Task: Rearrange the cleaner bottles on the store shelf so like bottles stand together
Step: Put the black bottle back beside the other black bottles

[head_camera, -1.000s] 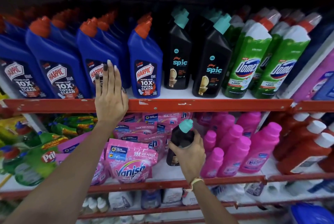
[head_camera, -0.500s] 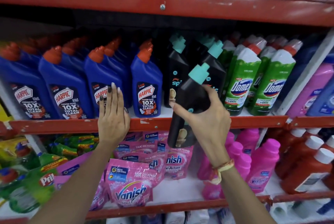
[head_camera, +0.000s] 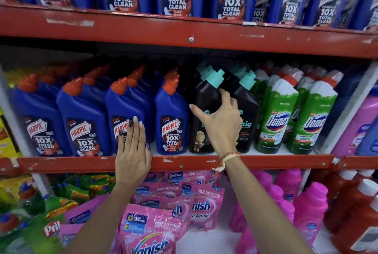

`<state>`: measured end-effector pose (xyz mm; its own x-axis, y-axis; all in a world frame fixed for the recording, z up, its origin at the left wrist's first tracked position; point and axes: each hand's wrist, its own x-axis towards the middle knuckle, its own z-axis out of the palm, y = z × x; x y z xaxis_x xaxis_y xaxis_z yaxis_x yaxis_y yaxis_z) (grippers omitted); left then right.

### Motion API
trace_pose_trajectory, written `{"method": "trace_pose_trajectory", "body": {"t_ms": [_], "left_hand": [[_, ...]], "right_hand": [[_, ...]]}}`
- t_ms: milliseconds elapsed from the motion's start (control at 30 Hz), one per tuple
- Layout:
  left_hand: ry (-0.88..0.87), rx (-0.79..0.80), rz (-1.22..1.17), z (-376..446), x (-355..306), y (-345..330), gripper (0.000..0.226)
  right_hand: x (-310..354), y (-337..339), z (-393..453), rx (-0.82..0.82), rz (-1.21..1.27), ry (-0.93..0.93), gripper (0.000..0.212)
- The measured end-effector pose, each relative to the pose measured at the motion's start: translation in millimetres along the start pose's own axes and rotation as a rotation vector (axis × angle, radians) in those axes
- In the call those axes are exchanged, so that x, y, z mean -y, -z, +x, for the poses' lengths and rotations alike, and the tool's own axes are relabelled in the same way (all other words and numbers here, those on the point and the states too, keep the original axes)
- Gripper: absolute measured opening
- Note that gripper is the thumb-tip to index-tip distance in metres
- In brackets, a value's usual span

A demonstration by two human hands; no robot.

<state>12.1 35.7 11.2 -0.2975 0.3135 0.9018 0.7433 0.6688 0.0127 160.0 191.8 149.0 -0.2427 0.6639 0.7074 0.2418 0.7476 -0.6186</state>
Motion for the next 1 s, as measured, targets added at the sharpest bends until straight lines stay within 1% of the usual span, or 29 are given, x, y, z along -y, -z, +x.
{"method": "trace_pose_trajectory", "body": {"t_ms": [200,600,733,900,967,1000], "left_hand": [[0.001,0.008,0.014,0,0,0,0.062],[-0.015,0.035,0.035,1,1,1,0.064],[-0.011,0.069,0.019,1,1,4,0.064],[-0.012,0.131,0.0,2,0,12,0.062],[0.005,0.156,-0.036,-1,-2,17,0.062],[0.001,0.139,-0.052,-4,-4,19,0.062]], "right_hand": [[-6,-15,-1,0.015,-0.072,0.015,0.087],[-7,-24,-2,0.012,-0.188,0.138,0.09],[-6,-22,-1,0.045,-0.227,0.162,0.087],[-2,-18,-2,0.067,-0.208,0.161,0.087],[-3,-15,-3,0.085,-0.216,0.19,0.088],[-4,-12,-4,0.077,-0.22,0.215,0.088]]}}
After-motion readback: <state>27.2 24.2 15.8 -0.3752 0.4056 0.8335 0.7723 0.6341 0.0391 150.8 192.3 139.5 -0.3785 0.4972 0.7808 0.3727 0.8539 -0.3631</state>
